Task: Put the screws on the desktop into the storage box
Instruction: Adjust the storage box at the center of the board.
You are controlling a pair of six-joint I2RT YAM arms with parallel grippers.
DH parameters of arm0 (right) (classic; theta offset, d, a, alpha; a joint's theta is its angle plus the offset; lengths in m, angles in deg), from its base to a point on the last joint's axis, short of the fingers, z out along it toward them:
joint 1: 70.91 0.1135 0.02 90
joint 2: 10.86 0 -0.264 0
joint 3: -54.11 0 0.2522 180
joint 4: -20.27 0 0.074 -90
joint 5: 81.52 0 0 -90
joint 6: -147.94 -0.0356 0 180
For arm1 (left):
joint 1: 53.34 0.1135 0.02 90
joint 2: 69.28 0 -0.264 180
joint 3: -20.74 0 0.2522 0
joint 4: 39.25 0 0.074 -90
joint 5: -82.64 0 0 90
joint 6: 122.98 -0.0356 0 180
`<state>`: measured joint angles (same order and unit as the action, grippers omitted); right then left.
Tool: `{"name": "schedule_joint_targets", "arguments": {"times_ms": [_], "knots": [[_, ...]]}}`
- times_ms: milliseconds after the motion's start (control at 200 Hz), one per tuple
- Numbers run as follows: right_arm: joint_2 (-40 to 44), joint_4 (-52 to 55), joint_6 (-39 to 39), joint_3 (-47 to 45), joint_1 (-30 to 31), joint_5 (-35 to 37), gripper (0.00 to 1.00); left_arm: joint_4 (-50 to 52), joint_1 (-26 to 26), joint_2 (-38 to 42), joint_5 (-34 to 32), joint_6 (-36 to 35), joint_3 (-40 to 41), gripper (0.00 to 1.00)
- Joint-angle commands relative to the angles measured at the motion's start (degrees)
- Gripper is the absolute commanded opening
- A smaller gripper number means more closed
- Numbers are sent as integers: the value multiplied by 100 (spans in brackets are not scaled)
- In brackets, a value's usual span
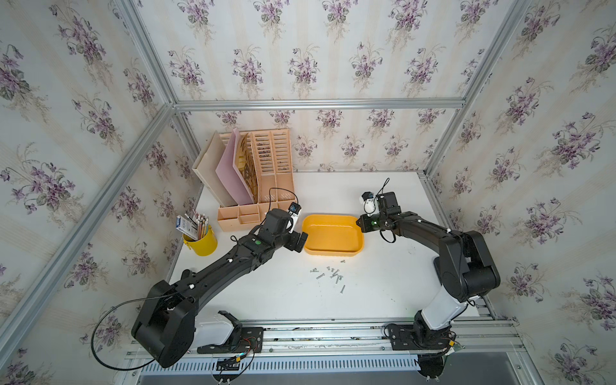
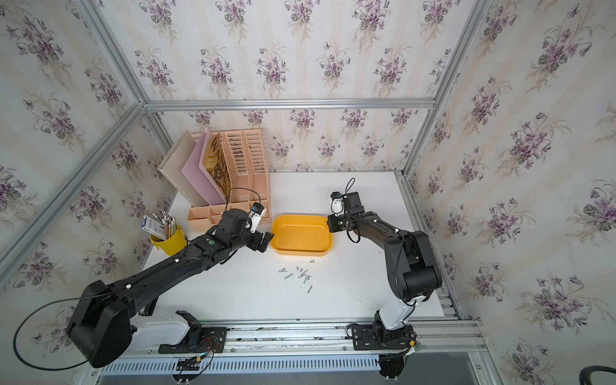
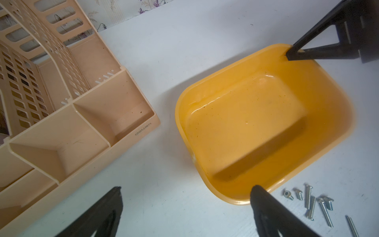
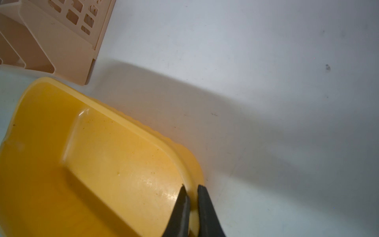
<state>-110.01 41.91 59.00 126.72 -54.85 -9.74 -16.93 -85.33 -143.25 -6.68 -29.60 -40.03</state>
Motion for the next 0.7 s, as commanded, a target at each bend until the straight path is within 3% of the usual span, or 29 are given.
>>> {"name": "schedule_joint_targets", "arguments": {"times_ms": [0, 145, 310, 569, 694], "knots": [[-239, 156, 616, 164, 12, -104, 13, 55, 6, 75, 84, -50, 68, 99], [-405, 216, 634, 289, 81, -20, 19, 39, 0, 200, 143, -109, 176, 99], [-80, -78, 551, 204, 192, 269, 37, 40, 0, 177, 158, -120, 189, 99], [272, 406, -149, 264, 218, 187, 39, 293, 0, -147, -108, 301, 75, 99], [1160, 419, -607, -349, 398, 316, 39, 202, -75, 145, 64, 612, 304, 99]]}}
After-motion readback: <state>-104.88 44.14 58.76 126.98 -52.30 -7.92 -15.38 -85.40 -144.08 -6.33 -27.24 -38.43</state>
